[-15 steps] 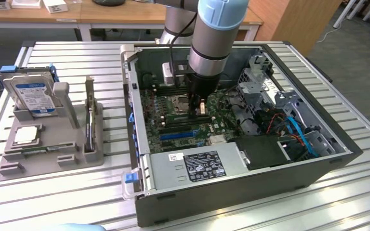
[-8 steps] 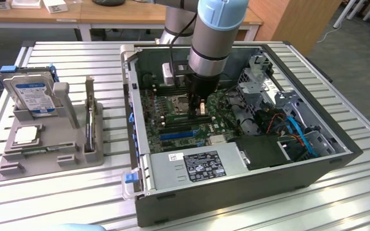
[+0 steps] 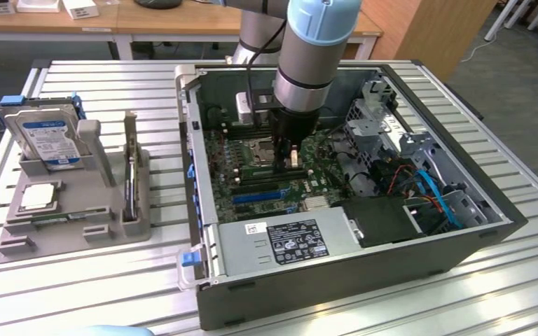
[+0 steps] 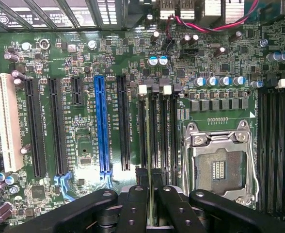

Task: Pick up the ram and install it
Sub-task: 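Insert the ram into the slot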

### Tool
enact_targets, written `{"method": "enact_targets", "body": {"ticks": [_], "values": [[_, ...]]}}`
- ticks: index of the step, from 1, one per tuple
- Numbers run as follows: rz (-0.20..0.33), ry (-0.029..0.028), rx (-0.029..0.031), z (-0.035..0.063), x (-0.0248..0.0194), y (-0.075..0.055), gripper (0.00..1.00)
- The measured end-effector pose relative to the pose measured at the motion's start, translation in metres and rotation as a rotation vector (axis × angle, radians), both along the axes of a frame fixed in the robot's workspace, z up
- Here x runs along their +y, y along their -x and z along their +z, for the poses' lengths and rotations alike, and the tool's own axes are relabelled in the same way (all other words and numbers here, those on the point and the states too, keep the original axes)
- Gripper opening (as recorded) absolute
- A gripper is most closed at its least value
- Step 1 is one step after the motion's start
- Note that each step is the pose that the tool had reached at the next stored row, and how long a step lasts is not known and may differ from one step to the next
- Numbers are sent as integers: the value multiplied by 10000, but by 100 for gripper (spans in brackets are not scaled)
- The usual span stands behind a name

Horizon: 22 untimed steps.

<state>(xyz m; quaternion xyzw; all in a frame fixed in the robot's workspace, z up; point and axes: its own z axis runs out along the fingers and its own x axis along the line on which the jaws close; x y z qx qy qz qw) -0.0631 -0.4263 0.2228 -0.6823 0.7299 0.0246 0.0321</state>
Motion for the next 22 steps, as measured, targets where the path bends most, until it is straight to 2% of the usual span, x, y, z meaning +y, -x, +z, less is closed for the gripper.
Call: {"method": "enact_targets", "body": {"ticks": [22], "values": [[78, 8, 0, -20, -11, 0, 14]]}}
